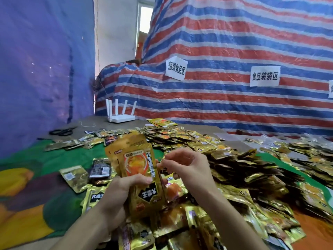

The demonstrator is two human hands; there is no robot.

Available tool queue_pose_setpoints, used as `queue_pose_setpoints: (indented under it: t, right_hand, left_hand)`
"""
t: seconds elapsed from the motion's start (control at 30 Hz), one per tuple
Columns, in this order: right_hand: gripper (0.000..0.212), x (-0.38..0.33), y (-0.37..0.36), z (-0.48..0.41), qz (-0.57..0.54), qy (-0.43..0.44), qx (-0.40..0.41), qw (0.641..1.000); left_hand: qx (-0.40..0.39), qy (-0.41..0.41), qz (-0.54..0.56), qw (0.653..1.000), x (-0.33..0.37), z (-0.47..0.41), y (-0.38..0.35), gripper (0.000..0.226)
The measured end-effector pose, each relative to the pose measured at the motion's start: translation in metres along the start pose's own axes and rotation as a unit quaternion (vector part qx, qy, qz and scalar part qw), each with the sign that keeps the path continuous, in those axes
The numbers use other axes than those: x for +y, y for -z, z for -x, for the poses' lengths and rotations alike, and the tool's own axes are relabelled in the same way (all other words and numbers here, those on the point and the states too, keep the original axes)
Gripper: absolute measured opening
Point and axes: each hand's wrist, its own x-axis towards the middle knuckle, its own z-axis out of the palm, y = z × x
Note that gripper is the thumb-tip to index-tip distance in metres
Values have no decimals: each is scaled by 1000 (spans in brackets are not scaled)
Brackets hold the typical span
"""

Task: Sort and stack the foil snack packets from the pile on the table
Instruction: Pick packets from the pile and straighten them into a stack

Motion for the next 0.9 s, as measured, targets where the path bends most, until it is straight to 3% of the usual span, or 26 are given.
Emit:
queue_pose_setpoints:
  t: [0.2,0.33,0.5,0.63,0.73,0.9]
  right_hand:
    - [14,18,-2,5,85,69,23,994]
    - [17,20,1,10,127,43,-63,989]
    - [15,9,17,11,-103,13,-130,986]
    - [8,4,26,13,-351,-37,-185,917]
    - [8,6,28,17,-432,-28,-228,872]
    - [12,5,33,20,-476,-51,-240,845]
  left_hand:
    - [-23,-22,7,999,1,-1,-2,34]
    - [-82,-35,113,990,2,-1,-1,54]
    - [-113,-26,136,984,2,-3,2,72]
    - [-182,9,172,968,-5,-2,2,57]
    - [-214,35,169,961,-9,-1,-1,46]
    - [-219,-2,206,954,-12,0,-1,47]
